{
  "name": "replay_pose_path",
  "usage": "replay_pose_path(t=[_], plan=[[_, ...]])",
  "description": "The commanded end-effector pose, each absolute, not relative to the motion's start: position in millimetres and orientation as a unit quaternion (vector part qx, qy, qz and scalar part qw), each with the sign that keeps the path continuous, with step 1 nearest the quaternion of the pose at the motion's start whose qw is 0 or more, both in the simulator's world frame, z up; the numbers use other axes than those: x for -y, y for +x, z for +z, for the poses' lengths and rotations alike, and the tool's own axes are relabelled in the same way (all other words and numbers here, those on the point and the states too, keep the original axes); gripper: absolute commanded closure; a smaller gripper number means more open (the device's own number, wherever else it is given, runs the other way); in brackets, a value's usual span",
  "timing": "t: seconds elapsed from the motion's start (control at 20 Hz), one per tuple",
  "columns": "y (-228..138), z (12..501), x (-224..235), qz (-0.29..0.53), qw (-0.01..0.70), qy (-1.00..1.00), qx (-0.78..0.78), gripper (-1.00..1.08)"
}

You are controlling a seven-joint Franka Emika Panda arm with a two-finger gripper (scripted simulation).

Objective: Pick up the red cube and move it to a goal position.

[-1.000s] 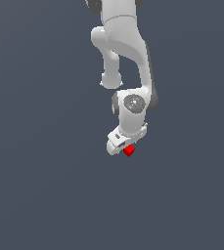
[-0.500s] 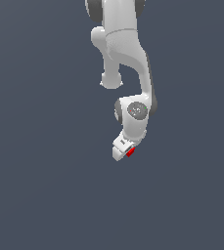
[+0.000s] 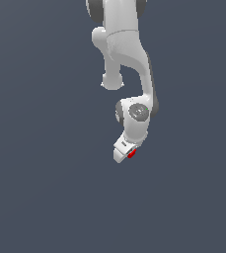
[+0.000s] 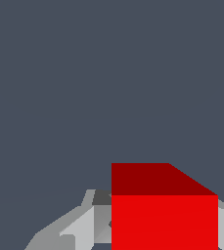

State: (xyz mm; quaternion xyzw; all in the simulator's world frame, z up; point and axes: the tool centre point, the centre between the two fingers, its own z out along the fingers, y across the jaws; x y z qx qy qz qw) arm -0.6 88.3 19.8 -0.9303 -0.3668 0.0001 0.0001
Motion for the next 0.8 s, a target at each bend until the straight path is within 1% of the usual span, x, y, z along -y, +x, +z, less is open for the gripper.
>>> replay_pose_path(t=[0.0, 0.45, 0.75], plan=[[-0.5, 20.0, -88.3, 0.000, 0.000, -0.930, 0.367, 1.08], [-0.5, 22.2, -84.6, 0.000, 0.000, -0.930, 0.367, 1.08], [0.6, 38.4, -55.8, 0.000, 0.000, -0.930, 0.367, 1.08]])
